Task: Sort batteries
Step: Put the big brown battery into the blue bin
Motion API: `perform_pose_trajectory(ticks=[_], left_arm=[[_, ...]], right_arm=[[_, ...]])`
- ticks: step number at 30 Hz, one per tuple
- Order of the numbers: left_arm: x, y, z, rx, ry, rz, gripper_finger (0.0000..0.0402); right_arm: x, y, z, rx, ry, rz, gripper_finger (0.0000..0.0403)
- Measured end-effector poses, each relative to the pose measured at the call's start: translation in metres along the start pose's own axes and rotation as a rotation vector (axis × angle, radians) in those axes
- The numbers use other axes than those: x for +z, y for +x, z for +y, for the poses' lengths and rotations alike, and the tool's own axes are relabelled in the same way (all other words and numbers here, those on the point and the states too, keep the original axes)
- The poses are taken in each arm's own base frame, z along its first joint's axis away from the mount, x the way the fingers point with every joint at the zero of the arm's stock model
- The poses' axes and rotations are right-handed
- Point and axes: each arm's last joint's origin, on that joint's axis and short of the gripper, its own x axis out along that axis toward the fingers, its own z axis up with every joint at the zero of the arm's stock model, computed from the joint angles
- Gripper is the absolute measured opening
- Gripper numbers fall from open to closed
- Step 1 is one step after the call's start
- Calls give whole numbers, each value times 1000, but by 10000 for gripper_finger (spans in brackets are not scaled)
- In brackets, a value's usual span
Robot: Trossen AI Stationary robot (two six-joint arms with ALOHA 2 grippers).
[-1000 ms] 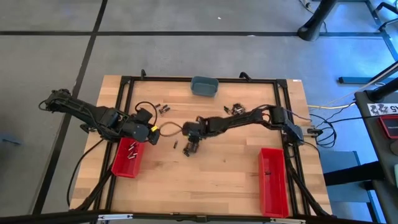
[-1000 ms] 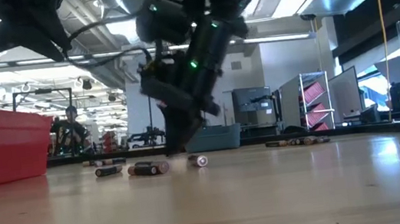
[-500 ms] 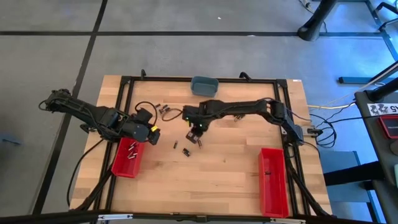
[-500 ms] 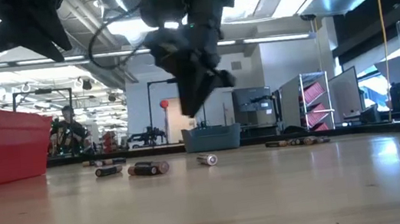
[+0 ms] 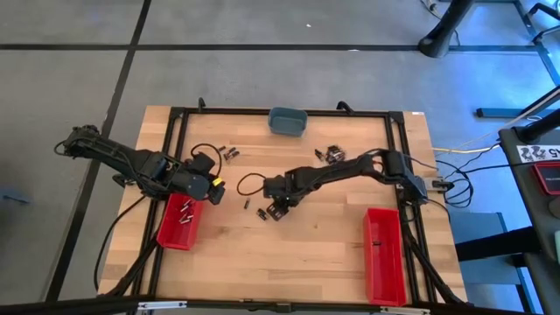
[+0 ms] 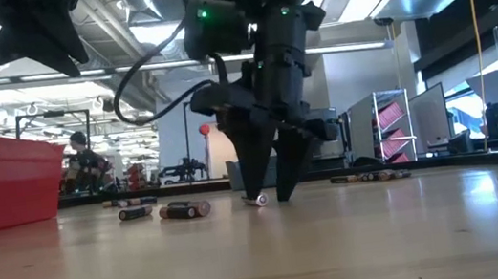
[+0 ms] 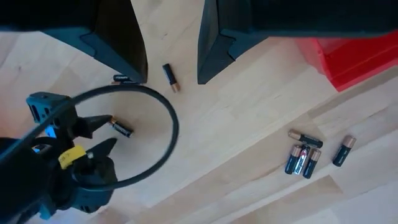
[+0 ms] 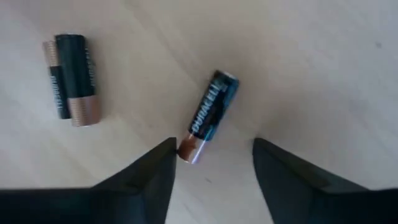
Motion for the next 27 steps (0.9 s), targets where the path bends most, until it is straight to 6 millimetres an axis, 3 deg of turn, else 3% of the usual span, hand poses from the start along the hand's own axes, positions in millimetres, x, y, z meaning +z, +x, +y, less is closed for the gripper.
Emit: perform_pose_trajectory(ticks=[4,10,15,17,22,27], left_arm=[[0,0,0,0,25,0,129],[0,0,0,0,25,0,129],[0,0,0,-1,61,-1,129],[0,0,0,-1,81,-1,129],[0,0,0,-1,117,-1,129],[0,0,0,-1,136,-1,129]], right_arm=[[-5,7,-5,-57,-7,-41,150],[-7,12,-10,-73,-28,-24,29],[4,-6,2,-53,-40,-78,35],[14,-20,8,-63,-37,-130,36],[52,-81,14,-31,-84,-274,4],[95,-140,-5,-30,-124,-404,3]])
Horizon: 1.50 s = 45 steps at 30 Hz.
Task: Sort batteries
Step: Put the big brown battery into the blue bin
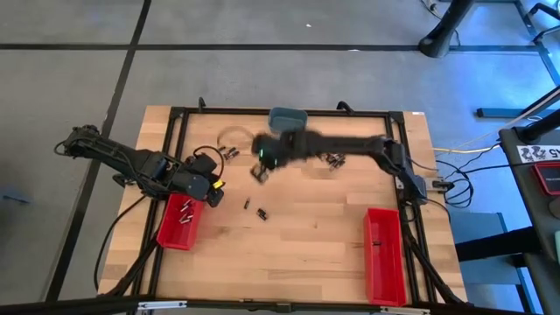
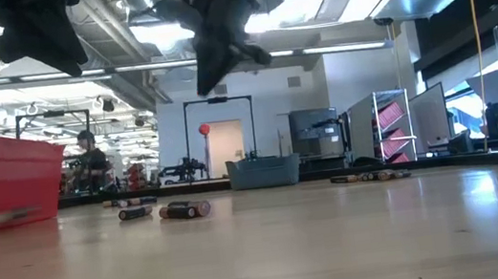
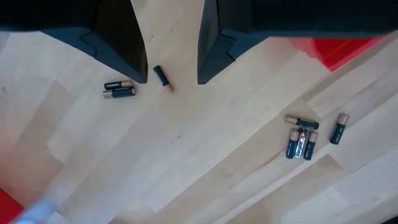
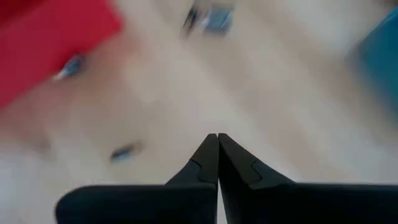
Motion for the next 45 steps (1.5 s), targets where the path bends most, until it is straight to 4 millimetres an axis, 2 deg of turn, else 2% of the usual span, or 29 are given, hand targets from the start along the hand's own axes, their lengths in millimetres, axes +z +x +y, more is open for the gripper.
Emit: perform_pose_trajectory(ticks=[4,7,11,14,17,20,24,27,30,34,39,45], left_arm=[[2,1,2,11,-12,-3,129],[5,3,4,24,-40,-7,129],[10,6,8,49,-108,-16,129],[14,9,12,73,-148,-25,129],[19,12,17,101,-176,-32,129],[22,14,20,118,-231,-32,129],[23,15,21,104,-368,-14,129],[23,13,20,68,-423,0,129],[24,8,19,14,-437,9,129],[23,-6,19,-54,-436,-1,129],[16,-22,18,-138,-415,6,129],[7,-29,13,-180,-340,26,129]], right_arm=[[37,-15,-42,-18,-39,-63,2],[51,-16,-70,7,-74,-62,6],[53,-6,-92,44,-161,-13,8],[46,6,-94,149,-331,38,9],[31,21,-83,370,-527,84,9],[11,39,-67,538,-628,104,9],[-17,61,-44,635,-707,105,10],[-34,69,-25,670,-749,94,17],[-46,70,-4,688,-797,65,47],[-54,67,20,675,-832,-2,110],[-61,63,40,655,-848,-55,182],[-82,72,63,634,-899,-52,218]])
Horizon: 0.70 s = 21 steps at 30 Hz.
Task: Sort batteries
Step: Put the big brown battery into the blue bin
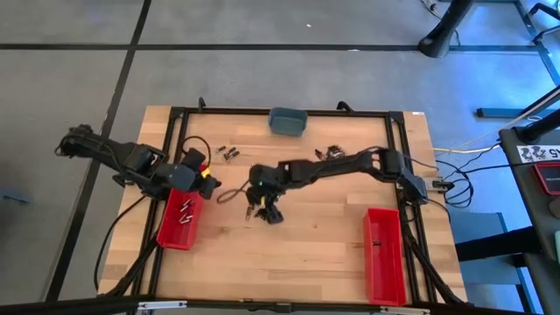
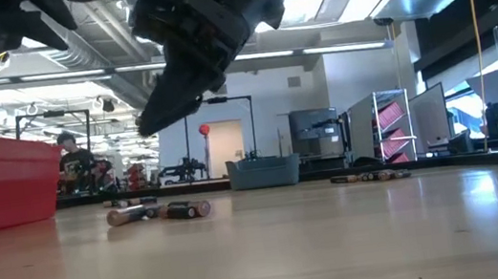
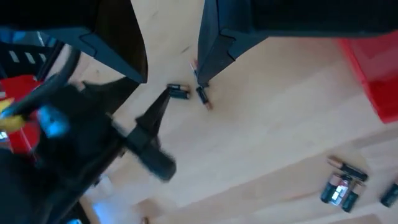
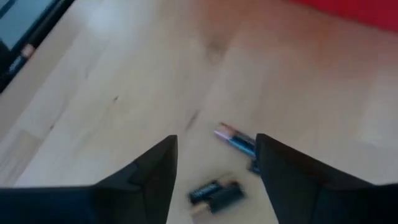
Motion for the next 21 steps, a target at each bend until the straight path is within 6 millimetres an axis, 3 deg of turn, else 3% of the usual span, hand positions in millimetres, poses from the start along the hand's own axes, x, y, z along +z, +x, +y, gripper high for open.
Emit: perform_pose_trajectory(ticks=[8,13,21], left_arm=[[-5,-2,-2,-5,2,-22,129],[-5,-2,-2,-2,1,-36,129],[-5,-3,-2,-2,-41,-44,129]], right_arm=[[-6,31,15,-87,-112,34,220],[-18,49,7,-138,-128,68,221],[-29,57,-11,-147,-187,77,218]])
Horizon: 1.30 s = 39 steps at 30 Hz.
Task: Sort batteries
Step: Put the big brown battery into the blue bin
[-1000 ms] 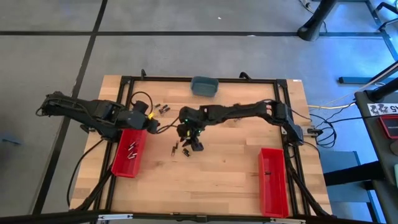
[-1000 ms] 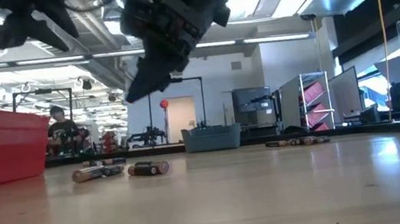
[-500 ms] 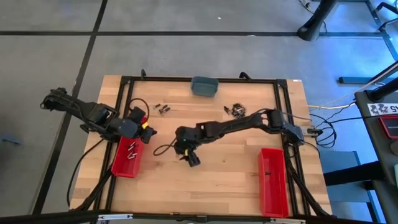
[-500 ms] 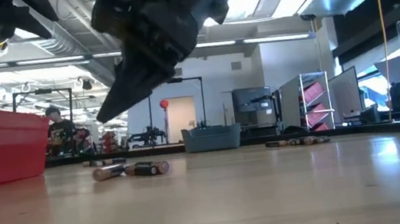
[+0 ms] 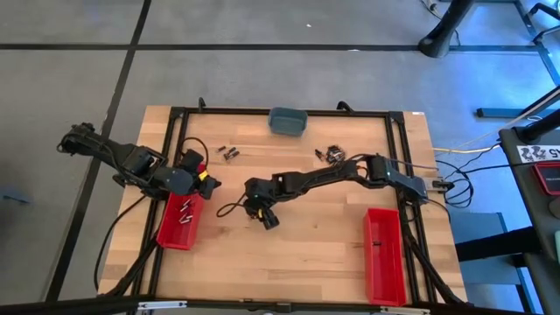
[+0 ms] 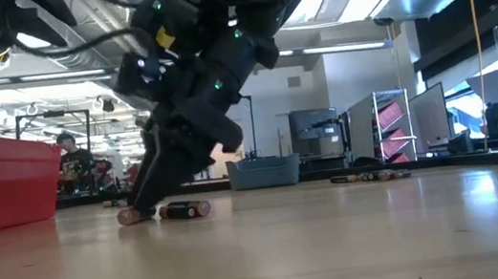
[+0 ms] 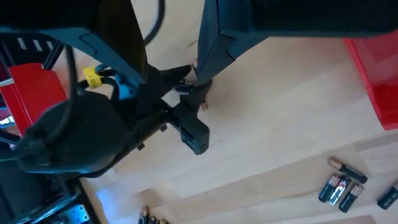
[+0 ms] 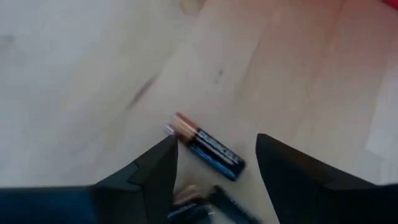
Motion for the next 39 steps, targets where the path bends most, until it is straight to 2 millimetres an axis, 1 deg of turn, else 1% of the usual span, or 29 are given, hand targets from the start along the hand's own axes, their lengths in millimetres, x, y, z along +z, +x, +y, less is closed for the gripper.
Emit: perform_pose_trajectory(ticks=[4,8,13,15,19,21,23,25,28,30,33,37,38,39], left_arm=[[0,0,0,2,3,-2,129],[0,0,0,2,-3,-4,129],[0,0,0,4,-3,-4,129],[0,0,0,4,-3,-4,129],[0,0,1,16,-25,-2,129],[-1,0,6,63,-67,1,129],[-2,-1,13,129,-110,1,129],[-3,-2,19,183,-128,3,129],[-5,-4,23,217,-123,10,129],[-6,-5,24,222,-110,15,129],[-6,-5,23,220,-103,17,129],[-6,-5,23,213,-105,17,129],[-6,-5,22,210,-103,16,129],[-6,-5,22,211,-94,14,129]], right_arm=[[-5,5,-2,9,-33,2,186],[-7,12,-1,31,-26,-10,135],[-9,14,0,43,12,-7,61],[-9,14,0,39,31,-10,39],[-6,13,-3,-11,78,7,37],[0,9,-4,-50,151,29,37],[5,1,-11,-109,237,50,37],[16,-15,-22,-173,304,24,37],[36,-52,-39,-269,377,-28,37],[40,-75,-50,-326,415,-34,37],[36,-110,-69,-419,470,-14,37],[26,-179,-108,-551,552,-55,37],[21,-194,-116,-573,573,-60,37],[14,-206,-123,-592,594,-53,37]])
